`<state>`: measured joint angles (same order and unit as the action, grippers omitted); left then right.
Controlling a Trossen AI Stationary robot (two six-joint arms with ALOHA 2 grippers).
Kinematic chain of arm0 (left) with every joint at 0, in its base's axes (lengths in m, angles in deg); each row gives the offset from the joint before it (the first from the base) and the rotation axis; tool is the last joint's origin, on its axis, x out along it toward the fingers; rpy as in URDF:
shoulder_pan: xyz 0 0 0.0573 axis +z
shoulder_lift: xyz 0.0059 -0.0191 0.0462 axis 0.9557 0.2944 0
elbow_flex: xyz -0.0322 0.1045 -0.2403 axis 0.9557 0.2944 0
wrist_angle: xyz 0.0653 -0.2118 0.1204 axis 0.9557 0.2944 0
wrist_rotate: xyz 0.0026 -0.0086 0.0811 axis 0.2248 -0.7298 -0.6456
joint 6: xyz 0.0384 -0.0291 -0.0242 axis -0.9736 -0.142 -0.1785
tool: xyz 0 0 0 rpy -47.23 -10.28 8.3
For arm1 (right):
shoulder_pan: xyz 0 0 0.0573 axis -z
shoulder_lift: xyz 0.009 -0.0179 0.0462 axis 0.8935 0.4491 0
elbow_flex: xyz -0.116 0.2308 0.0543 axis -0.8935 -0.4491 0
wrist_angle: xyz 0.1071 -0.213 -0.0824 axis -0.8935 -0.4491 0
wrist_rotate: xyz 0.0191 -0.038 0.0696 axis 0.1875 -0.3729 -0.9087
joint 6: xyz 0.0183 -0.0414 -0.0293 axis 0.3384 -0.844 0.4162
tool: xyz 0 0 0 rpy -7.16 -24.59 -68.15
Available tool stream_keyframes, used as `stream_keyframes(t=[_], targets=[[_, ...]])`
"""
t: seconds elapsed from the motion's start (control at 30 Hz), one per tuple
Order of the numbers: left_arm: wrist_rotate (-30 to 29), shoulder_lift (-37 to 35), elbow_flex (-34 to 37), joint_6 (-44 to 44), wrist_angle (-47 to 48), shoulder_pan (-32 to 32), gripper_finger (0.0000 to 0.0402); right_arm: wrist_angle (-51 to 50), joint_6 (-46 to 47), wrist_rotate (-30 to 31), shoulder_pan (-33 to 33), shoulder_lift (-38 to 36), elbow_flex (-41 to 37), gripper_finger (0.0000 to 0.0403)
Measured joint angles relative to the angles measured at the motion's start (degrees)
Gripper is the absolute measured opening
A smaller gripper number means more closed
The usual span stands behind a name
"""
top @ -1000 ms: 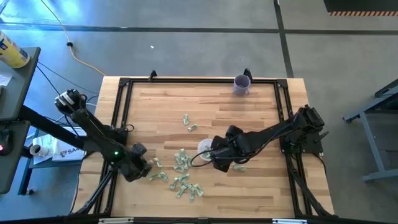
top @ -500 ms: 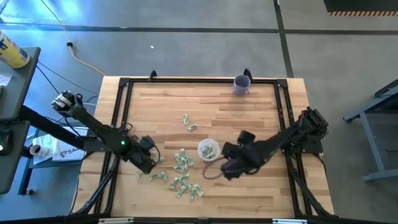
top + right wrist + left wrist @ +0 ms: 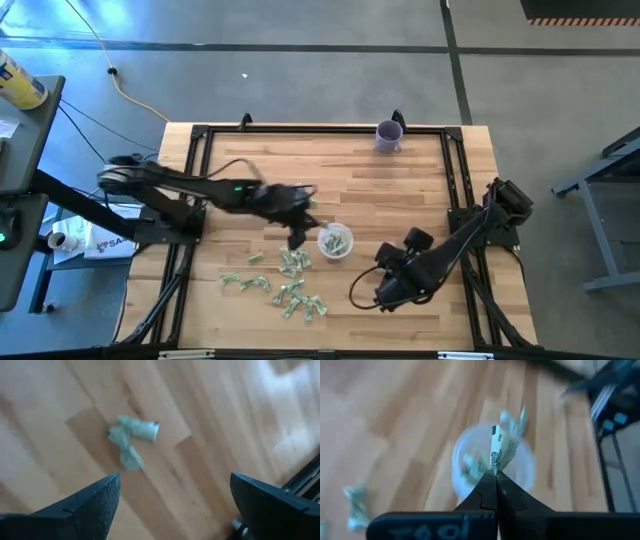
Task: Pick and place Stevia / Truvia into bins
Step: Put the stevia packet into the bin
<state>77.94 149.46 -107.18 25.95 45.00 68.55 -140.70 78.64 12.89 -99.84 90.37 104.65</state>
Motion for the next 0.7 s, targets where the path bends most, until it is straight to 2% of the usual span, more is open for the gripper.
stream_keyframes(t=[0.13,0.23,0.37,0.47,0.53,0.7], targets=[[6.05,8.37,-3.57,-0.02,-0.04,0.7,0.0059,-0.13,2.82,-0.55,-1.89,-0.01,-0.18,0.036],[5.46,12.61,-6.67,-0.32,-0.37,-0.3,0.0092,-0.15,4.53,-0.74,-2.95,0.0,-0.24,0.036],[4.58,14.34,-10.34,-0.39,1.07,-0.22,0.0137,-0.37,6.54,-0.46,-4.1,0.0,-0.34,0.036],[4.46,13.94,-13.8,-0.48,7.7,-0.16,0.0165,1.32,8.22,-0.81,-4.53,-0.27,-3.31,0.0359],[3.69,12.08,-15.91,-1.97,16.56,-0.2,0.018,6.08,8.15,-2.5,-4.53,-0.5,-7.01,0.0359],[-3.57,6.77,-17.97,-4.47,30.39,-2.67,0.0199,21.53,5.5,-6.04,-4.4,-0.73,-14.76,0.0359]])
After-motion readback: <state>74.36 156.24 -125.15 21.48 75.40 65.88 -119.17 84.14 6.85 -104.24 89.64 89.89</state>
